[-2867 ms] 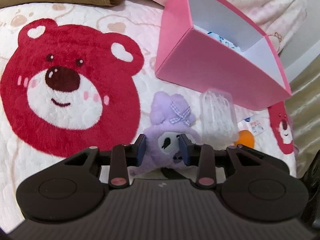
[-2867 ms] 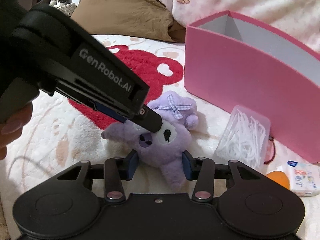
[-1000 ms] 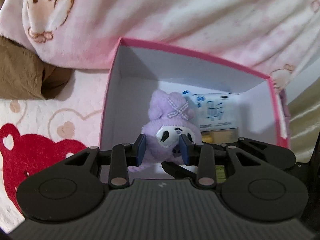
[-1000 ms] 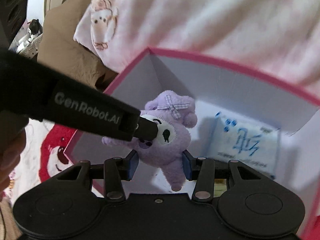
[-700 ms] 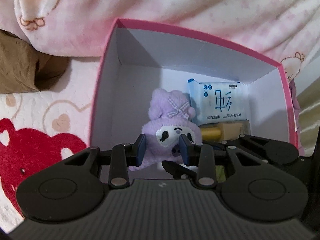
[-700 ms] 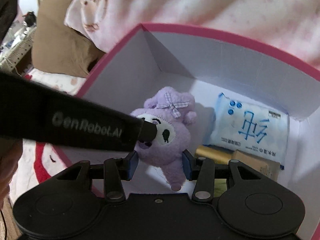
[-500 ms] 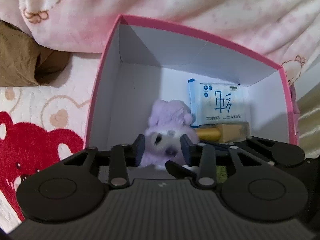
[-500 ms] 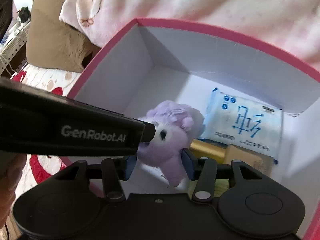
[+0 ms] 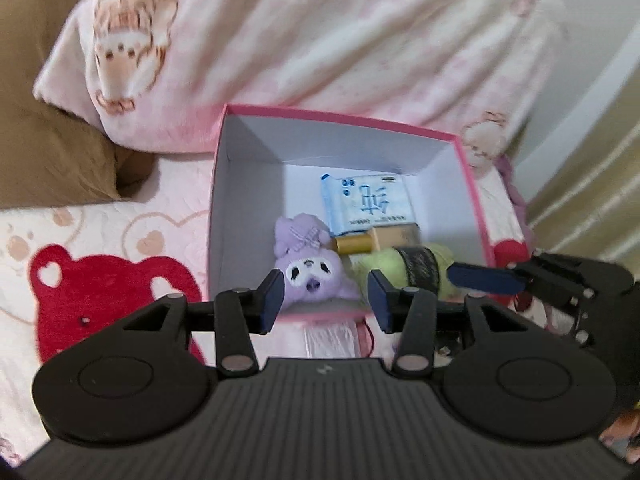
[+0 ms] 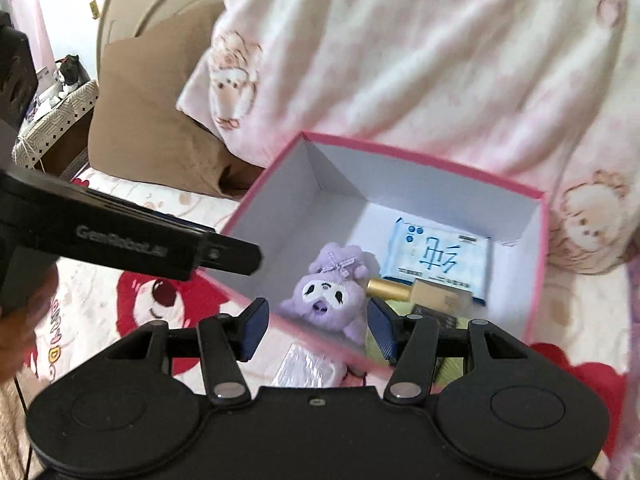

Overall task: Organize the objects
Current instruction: 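Withdraw the left gripper toward the clear hair-tie container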

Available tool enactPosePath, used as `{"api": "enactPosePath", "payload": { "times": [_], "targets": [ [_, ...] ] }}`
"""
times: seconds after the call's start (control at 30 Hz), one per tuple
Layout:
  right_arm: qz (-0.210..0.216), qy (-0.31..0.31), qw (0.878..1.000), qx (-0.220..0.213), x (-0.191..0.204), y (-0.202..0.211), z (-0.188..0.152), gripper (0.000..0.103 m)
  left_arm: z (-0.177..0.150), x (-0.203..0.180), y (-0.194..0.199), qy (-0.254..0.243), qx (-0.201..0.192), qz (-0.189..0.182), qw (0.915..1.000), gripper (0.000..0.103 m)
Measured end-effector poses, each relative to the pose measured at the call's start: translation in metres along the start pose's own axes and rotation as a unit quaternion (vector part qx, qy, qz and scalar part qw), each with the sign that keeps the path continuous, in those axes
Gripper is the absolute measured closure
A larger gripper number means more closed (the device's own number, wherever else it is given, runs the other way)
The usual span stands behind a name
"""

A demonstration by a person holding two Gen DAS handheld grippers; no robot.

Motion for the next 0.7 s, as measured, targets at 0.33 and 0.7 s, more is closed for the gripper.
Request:
{"api": "enactPosePath", "payload": {
  "times": [0.33, 0.7],
  "targets": [
    [-0.049, -0.002, 0.998, -0.031, 0.041, 0.081, -0.011, 0.041, -0.039, -0.002, 0.084, -0.053, -0.024, -0.007, 0.9983, 0.050],
    [-0.047, -0.033, 0.995, -0.085, 0.075, 0.124, -0.043, 0.038, -0.084, -0.012, 0.105, -0.098, -0.028, -0.011, 0.9948, 0.045]
  ]
}}
Point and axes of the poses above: each gripper's, at about its wrist camera, not at the fingertips, and y roughly against the way its jaws point, x to its left, z to its top, the point moved 5 cm from there along -y, roughly the way its jaws point, and after that the axes turned 11 degrees about y, right-handed, at the moved point
